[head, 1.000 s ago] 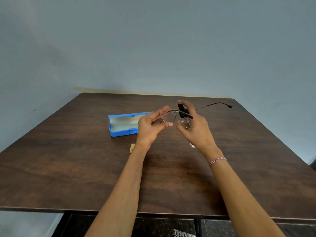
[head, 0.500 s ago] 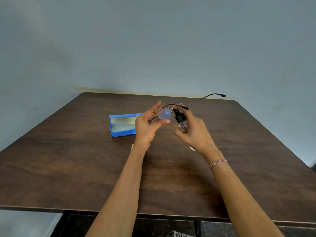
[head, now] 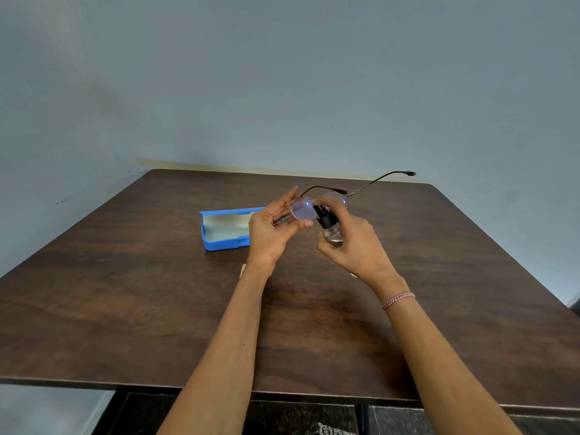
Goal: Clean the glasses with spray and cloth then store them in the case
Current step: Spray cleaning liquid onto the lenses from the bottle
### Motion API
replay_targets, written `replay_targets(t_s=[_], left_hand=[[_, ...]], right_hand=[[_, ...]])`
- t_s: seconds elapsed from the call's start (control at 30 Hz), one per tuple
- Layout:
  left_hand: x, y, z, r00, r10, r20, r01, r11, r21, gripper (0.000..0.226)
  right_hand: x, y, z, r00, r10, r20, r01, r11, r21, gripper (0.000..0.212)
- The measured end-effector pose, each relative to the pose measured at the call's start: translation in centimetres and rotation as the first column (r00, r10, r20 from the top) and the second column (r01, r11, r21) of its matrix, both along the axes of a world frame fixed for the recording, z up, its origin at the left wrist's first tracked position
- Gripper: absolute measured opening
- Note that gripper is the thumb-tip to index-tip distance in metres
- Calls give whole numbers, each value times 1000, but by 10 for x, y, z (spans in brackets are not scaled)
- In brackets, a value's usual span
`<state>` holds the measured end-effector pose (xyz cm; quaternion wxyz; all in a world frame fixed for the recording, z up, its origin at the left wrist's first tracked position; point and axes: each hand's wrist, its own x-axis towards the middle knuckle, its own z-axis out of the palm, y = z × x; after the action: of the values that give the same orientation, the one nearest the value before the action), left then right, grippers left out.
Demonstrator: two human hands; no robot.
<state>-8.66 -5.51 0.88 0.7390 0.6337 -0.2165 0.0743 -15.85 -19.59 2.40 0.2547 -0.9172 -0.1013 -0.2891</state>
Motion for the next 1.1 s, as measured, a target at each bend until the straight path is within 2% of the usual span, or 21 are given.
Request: replay_targets(t_s=[0.27, 0.5, 0.7, 0.93, 1.1], left_hand=[[0, 1, 3, 997, 8, -71, -11, 999, -47, 57], [0, 0, 1, 998, -10, -65, 7, 999, -43, 55], [-1, -1, 1, 997, -19, -77, 16, 999, -34, 54], [-4, 0, 4, 996, -21, -84, 17, 999, -48, 54], [-4, 2, 6, 995, -7, -100, -2, 996, -89, 52]], right_hand=[[-2, -1, 1, 1000, -12, 17, 11, 999, 48, 59], [-2, 4, 2, 998, 46, 31, -49, 996, 75, 67], [0, -2, 0, 999, -11, 40, 5, 989, 144, 66], [0, -1, -1, 999, -30, 16, 27, 990, 137, 59], [2, -10, 0, 989, -115, 94, 85, 958, 275, 61]])
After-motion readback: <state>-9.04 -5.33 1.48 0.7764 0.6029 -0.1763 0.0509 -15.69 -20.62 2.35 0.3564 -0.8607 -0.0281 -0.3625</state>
